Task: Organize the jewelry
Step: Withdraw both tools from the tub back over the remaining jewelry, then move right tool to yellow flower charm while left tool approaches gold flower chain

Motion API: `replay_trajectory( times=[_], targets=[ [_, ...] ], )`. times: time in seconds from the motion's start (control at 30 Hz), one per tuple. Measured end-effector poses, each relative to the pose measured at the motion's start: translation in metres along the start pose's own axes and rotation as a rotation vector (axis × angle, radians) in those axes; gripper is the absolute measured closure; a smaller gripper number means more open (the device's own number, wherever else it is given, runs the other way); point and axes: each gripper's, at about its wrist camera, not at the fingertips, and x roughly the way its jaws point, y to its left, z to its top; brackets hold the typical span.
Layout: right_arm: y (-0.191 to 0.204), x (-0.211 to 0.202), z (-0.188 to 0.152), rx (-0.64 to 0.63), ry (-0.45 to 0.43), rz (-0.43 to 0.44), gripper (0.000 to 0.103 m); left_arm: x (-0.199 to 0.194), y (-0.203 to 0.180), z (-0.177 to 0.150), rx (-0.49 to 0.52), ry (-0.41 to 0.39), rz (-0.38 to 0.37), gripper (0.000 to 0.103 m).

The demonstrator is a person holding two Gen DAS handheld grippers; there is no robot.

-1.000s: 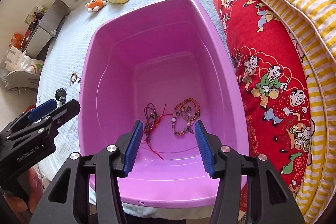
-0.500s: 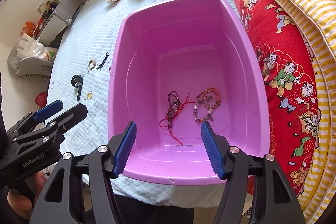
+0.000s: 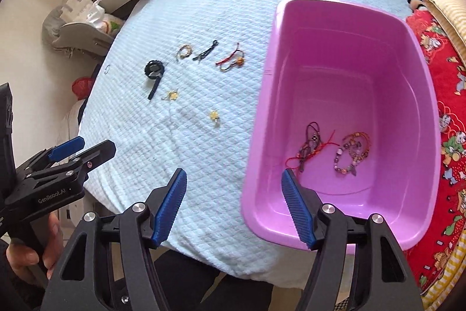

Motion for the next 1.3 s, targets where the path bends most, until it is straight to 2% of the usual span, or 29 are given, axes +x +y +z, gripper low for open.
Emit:
replay_trajectory(
  times=[0.2, 0.37, 0.43, 0.53, 0.63, 0.9, 1.13, 1.2, 1.3],
  targets=[
    [0.06, 0.019, 0.007, -0.067, 0.011, 0.02, 0.038, -0.002, 0.071, 0.004, -0.068, 0.002, 0.028, 0.013],
    [0.098, 0.045, 0.016, -0.034, 0.003, 0.006, 0.037, 0.016, 0.12, 0.017, -0.055, 0.002, 0.021, 0.012],
    [0.109, 0.057, 0.017, 0.01, -0.014, -0.015, 0.037, 0.026, 0.136, 0.025, -0.013, -0.005, 0.007, 0.012],
    [0.121, 0.073, 0.018, 0.122, -0.044, -0.065, 0.037, 0.043, 0.153, 0.039, 0.102, -0.009, 0.005, 0.012],
    [0.132, 0.09, 0.016, 0.216, -0.086, -0.117, 0.037, 0.055, 0.171, 0.052, 0.174, -0.055, -0.034, 0.009],
    [0.146, 0.129, 0.013, 0.347, -0.174, -0.22, 0.037, 0.1, 0.178, 0.076, 0.322, -0.118, -0.106, 0.009],
    [0.125, 0.18, 0.011, 0.34, -0.269, -0.301, 0.037, 0.148, 0.172, 0.071, 0.301, -0.262, -0.125, 0.008],
    [0.113, 0.2, 0.01, 0.346, -0.3, -0.315, 0.037, 0.168, 0.168, 0.069, 0.303, -0.283, -0.115, 0.008],
    [0.098, 0.228, 0.009, 0.353, -0.333, -0.324, 0.037, 0.198, 0.164, 0.066, 0.299, -0.301, -0.141, 0.008]
  ],
)
